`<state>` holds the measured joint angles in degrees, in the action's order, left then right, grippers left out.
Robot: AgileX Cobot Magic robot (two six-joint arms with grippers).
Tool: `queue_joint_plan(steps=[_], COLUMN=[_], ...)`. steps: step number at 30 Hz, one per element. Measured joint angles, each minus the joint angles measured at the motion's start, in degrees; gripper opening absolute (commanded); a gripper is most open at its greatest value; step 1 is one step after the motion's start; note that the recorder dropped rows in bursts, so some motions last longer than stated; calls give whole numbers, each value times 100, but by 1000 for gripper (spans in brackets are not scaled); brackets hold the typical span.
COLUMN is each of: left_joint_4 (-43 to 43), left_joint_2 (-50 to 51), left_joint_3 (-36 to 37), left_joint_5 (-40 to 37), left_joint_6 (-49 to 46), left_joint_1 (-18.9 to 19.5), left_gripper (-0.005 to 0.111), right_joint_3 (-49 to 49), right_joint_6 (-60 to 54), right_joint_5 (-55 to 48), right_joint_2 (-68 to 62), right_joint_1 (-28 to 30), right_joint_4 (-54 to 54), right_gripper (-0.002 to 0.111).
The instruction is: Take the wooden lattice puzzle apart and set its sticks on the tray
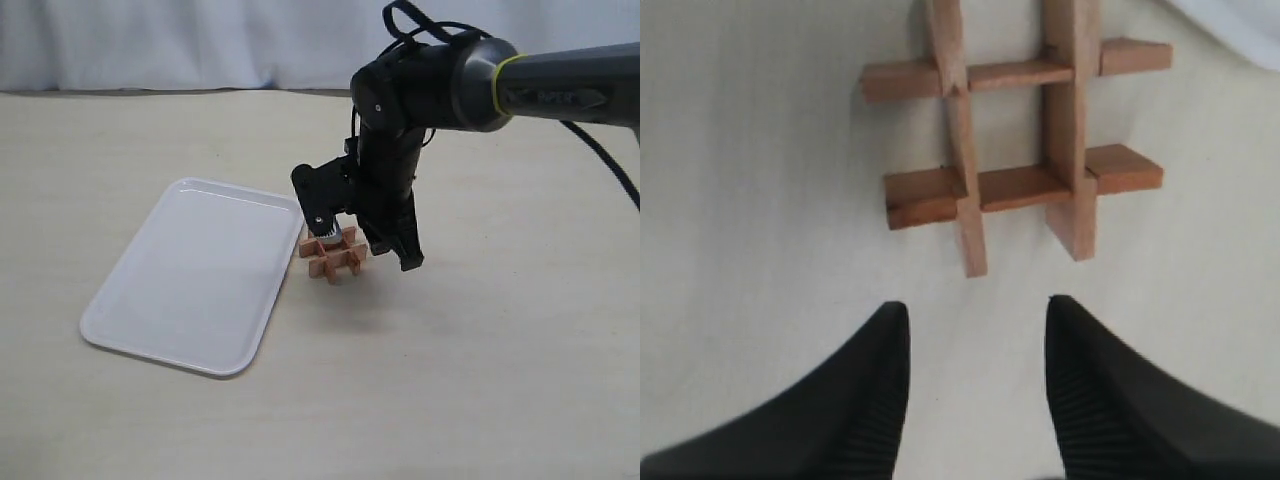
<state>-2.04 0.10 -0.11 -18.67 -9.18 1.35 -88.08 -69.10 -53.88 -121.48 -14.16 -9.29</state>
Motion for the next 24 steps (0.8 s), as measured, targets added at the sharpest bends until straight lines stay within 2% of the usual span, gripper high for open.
queue_joint_plan(steps=[12,14,19,24], left_joint_4=[0,0,0,0], left_joint_2=[0,0,0,0], left_joint_3=[0,0,0,0], left_joint_5=[0,0,0,0], left_joint_6=[0,0,0,0], left_joint_1=[0,0,0,0], left_gripper=[0,0,0,0], right_joint_3=[0,0,0,0], right_joint_6=[-46,-46,-46,-46], right_joint_5=[297,312,332,332], right_joint_2=[-376,-434,-488,-488], right_joint_1=[0,0,0,0], right_joint_4=[-79,-79,-67,-67], right_gripper=[37,32,5,5])
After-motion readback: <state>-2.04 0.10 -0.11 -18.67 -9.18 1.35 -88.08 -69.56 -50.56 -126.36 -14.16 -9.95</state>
